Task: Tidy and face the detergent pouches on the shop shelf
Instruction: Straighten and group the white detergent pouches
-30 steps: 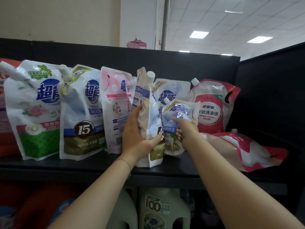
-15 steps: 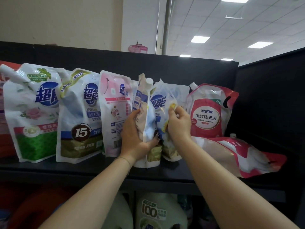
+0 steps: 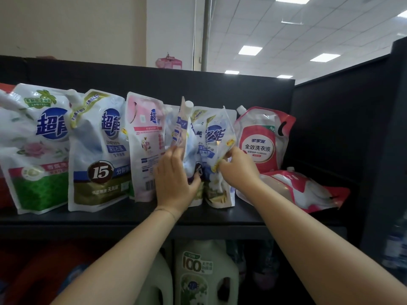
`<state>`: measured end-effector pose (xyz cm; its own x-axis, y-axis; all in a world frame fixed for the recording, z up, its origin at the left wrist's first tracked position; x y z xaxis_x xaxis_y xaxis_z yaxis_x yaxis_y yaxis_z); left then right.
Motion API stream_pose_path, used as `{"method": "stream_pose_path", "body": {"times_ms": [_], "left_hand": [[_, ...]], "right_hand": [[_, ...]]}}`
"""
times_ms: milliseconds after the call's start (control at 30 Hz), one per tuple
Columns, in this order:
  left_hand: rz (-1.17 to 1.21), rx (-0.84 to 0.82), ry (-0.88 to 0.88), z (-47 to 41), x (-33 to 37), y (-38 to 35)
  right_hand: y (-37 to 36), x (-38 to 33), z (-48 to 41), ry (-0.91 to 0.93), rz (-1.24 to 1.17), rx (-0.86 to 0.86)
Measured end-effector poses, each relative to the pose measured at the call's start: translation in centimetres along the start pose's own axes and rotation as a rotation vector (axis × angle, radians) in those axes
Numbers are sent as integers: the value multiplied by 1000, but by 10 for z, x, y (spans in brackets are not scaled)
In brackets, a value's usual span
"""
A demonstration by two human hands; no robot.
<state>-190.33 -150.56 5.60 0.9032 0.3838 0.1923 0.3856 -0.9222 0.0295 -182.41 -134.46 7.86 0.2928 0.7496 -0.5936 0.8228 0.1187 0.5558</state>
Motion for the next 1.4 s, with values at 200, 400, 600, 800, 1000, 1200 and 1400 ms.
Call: {"method": "stream_pose_path", "body": {"times_ms": [200, 400, 600, 800, 1000, 1200, 1400], "left_hand": [[150, -14, -359, 16, 86, -5], [381, -327, -302, 12, 156, -48], [300, -779, -156, 39, 192, -119], [319, -800, -128, 50, 180, -128], [319, -823, -78, 40, 163, -124], [453, -813, 153, 50, 139, -125], [548, -735, 193, 46, 136, -116]], "right_hand": [[53, 3, 12, 84, 124, 221], [111, 55, 15, -30, 122, 358], [140, 134, 32, -262, 198, 310], [127, 190, 50, -620, 159, 50], [98, 196, 45, -671, -23, 22], [79, 185, 47, -757, -240, 90], [82, 168, 39, -574, -260, 399]]}}
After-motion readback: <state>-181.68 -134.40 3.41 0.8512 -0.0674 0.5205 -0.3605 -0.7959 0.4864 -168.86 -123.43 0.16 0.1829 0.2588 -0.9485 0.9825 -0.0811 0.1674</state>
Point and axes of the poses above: each hand's wrist, its own z-axis away from the middle knuckle, its own y-axis out of the back of the hand, x = y × z, the point moved 9 cm from there along -z, towards the middle knuckle, and after that the axes turned 7 degrees about x, right-handed, at the moved point
